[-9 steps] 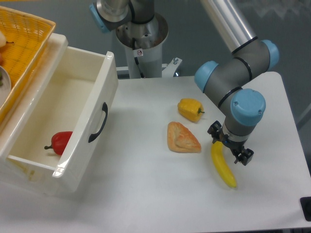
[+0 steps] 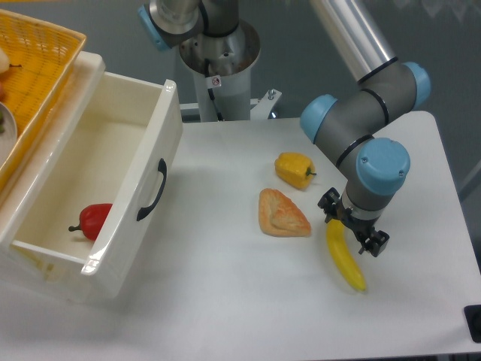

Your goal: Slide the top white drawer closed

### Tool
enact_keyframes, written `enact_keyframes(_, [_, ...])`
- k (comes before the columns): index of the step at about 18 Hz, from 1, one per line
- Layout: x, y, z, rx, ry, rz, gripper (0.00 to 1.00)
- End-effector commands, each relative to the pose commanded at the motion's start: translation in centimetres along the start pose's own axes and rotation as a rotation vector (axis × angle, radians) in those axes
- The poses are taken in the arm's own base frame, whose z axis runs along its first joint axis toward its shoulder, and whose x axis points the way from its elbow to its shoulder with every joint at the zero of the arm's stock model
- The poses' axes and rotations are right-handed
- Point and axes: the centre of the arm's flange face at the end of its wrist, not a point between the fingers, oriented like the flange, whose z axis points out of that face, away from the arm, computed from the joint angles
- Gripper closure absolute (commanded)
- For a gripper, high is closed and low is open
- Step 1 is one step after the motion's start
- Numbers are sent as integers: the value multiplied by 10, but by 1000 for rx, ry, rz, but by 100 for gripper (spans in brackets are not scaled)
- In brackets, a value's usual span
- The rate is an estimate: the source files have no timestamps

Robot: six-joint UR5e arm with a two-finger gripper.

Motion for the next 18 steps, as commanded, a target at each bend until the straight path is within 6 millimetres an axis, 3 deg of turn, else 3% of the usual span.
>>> enact_keyframes(7, [14, -9, -32, 16, -31, -156, 0])
enact_keyframes(10, [34, -26, -49, 36, -38, -293, 0])
enact_keyframes(14, [67, -37, -60, 136, 13, -317, 0])
enact_keyframes(18, [99, -42, -70, 155, 106, -344, 19])
